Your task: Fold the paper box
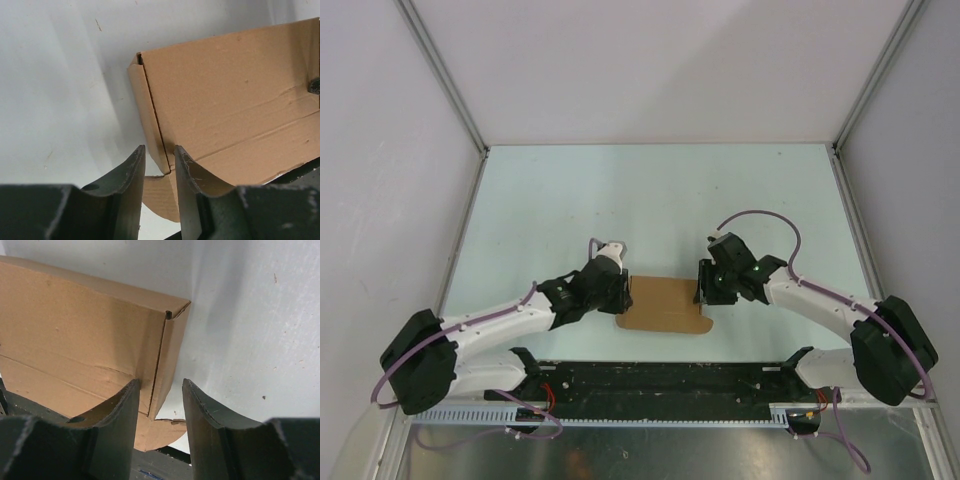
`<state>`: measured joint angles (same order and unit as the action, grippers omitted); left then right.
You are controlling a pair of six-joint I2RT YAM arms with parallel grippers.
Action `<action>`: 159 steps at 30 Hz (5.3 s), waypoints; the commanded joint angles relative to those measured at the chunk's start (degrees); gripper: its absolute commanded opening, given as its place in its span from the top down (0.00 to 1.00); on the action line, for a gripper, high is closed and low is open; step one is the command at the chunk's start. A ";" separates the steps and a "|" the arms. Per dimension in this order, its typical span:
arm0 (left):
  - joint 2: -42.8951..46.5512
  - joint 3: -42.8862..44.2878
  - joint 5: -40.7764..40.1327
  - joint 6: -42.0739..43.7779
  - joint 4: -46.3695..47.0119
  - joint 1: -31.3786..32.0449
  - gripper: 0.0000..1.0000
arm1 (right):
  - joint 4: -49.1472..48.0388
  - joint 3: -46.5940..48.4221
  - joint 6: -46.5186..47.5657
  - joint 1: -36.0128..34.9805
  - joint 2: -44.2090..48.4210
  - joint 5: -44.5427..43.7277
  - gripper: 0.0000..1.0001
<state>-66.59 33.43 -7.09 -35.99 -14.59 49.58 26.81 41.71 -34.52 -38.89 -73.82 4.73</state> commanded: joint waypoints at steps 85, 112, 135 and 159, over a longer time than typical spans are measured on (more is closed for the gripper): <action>15.96 -9.97 -12.51 -6.55 7.56 14.49 0.24 | -9.32 -15.26 -18.48 -20.43 19.51 -21.34 0.28; 9.81 -7.77 -14.18 -5.94 6.50 14.49 0.14 | -9.49 -15.35 -18.12 -20.43 18.36 -20.64 0.22; 7.61 -7.59 -11.98 -7.52 6.77 14.49 0.18 | -12.39 -15.70 -18.47 -20.61 16.16 -18.09 0.30; 8.14 -7.68 -8.29 -8.48 8.35 14.58 0.33 | -15.03 -16.58 -19.53 -20.52 18.01 -15.63 0.36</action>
<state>-58.98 24.14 -16.62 -43.13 -8.10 63.64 14.41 25.19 -52.99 -59.13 -57.10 -11.07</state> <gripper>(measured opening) 0.676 0.641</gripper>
